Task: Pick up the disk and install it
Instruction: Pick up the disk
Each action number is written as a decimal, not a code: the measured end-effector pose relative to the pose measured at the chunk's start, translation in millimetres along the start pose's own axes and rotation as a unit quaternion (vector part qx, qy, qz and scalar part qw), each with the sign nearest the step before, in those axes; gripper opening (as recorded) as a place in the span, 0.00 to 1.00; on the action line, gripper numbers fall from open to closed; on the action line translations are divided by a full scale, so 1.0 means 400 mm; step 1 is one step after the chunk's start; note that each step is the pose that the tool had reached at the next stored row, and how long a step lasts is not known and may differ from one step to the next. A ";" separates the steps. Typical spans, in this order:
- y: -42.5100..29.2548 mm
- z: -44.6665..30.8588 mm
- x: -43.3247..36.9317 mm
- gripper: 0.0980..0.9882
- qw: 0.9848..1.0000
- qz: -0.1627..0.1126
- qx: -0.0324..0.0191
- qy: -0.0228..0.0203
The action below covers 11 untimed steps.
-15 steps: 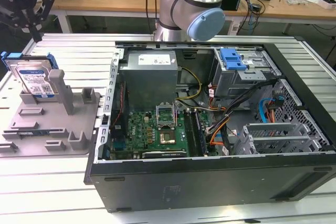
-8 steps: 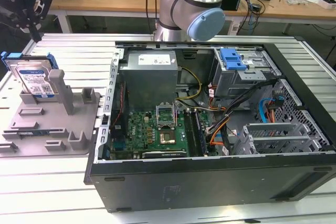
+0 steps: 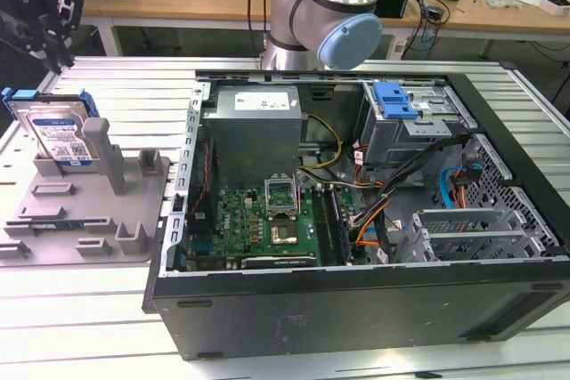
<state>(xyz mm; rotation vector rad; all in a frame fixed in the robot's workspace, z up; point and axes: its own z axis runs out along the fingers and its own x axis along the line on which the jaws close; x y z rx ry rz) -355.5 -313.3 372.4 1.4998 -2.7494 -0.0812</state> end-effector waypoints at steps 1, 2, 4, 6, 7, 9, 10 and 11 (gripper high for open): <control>0.000 0.000 0.000 0.22 1.000 -0.009 0.000 0.000; 0.000 0.000 0.000 0.36 0.999 -0.033 -0.001 0.002; 0.000 0.000 0.000 0.43 0.998 -0.061 -0.001 0.003; 0.000 0.000 0.000 0.43 0.996 -0.085 -0.001 0.004; 0.000 0.000 0.000 0.43 0.995 -0.100 -0.002 0.005; 0.000 0.000 0.000 0.43 0.992 -0.125 -0.002 0.007; 0.000 0.001 0.000 0.43 0.991 -0.131 -0.002 0.007; 0.000 0.001 -0.001 0.43 0.990 -0.139 -0.001 0.008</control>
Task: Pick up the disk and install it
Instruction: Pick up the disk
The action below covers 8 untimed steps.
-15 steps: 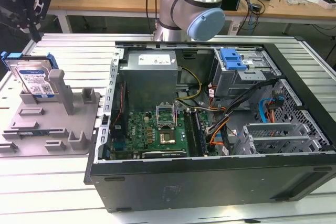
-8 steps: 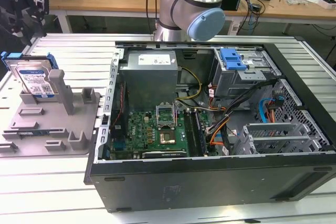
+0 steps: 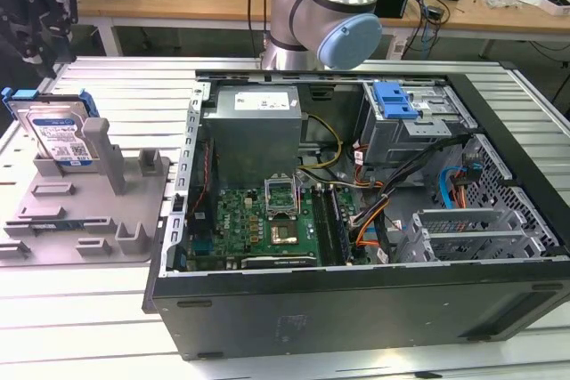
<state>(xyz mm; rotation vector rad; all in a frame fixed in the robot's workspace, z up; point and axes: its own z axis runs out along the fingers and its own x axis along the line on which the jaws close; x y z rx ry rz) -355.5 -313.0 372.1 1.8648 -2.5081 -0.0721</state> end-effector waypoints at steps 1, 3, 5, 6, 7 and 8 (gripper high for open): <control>0.000 0.000 0.000 0.43 1.000 -0.005 0.000 0.000; 0.000 0.001 0.000 0.43 1.000 -0.026 0.001 0.002; 0.000 0.001 0.000 0.43 0.999 -0.043 0.001 0.003; 0.000 0.002 0.000 0.43 0.998 -0.058 0.002 0.004; 0.000 0.002 0.000 0.43 0.998 -0.069 0.002 0.005; 0.000 0.003 0.000 0.43 0.997 -0.083 0.003 0.006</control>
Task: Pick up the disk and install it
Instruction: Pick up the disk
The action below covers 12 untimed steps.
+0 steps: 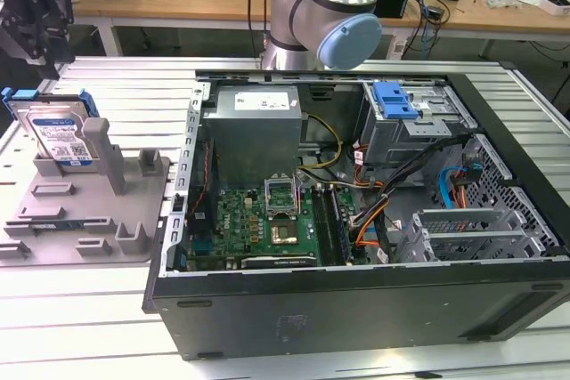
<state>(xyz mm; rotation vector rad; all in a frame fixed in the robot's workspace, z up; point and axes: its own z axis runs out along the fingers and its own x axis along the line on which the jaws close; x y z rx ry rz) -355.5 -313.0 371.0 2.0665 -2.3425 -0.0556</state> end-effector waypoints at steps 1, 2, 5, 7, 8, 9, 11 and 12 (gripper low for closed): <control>0.000 0.000 0.000 0.43 1.000 -0.005 0.001 0.001; 0.000 0.000 0.000 0.43 1.000 -0.009 0.001 0.002; 0.000 0.000 0.000 0.43 1.000 -0.013 0.001 0.005; 0.000 0.000 0.000 0.43 1.000 -0.013 0.001 0.005; 0.000 0.001 0.000 0.43 1.000 -0.013 0.001 0.005; 0.001 0.002 -0.001 0.43 1.000 -0.013 0.005 0.005; 0.004 0.003 0.000 0.43 1.000 -0.013 0.020 0.003; 0.010 0.003 0.000 0.43 1.000 -0.014 0.023 0.003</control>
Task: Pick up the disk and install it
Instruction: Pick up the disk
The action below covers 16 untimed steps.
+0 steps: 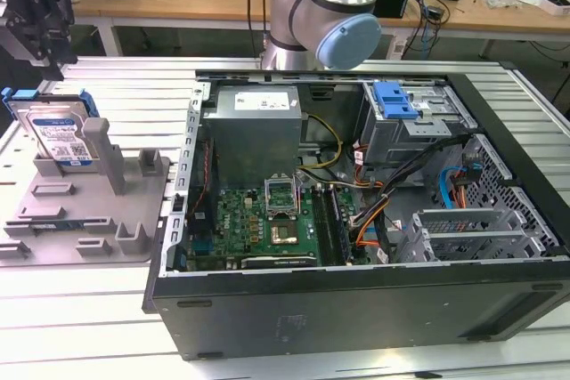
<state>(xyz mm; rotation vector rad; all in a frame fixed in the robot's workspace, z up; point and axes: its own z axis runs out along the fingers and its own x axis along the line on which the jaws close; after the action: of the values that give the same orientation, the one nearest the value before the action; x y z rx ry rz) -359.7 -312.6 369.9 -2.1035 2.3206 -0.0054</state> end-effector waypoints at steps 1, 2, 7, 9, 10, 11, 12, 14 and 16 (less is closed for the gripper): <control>0.019 0.001 0.002 0.43 1.000 0.000 0.004 0.000; 0.037 0.003 0.003 0.43 1.000 0.000 0.004 -0.001; 0.091 0.009 0.007 0.43 1.000 -0.001 0.004 -0.001; 0.106 0.012 0.008 0.43 1.000 -0.006 0.004 -0.001; 0.112 0.014 0.009 0.43 1.000 -0.010 0.004 -0.001; 0.118 0.016 0.010 0.43 1.000 -0.013 0.004 -0.001; 0.123 0.017 0.010 0.43 1.000 -0.016 0.004 -0.001; 0.132 0.019 0.011 0.43 1.000 -0.020 0.003 -0.001; 0.141 0.022 0.012 0.43 1.000 -0.024 0.002 -0.001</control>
<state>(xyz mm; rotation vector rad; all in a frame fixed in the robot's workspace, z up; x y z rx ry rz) -416.2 -311.7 360.5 -2.1567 2.2664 -0.0087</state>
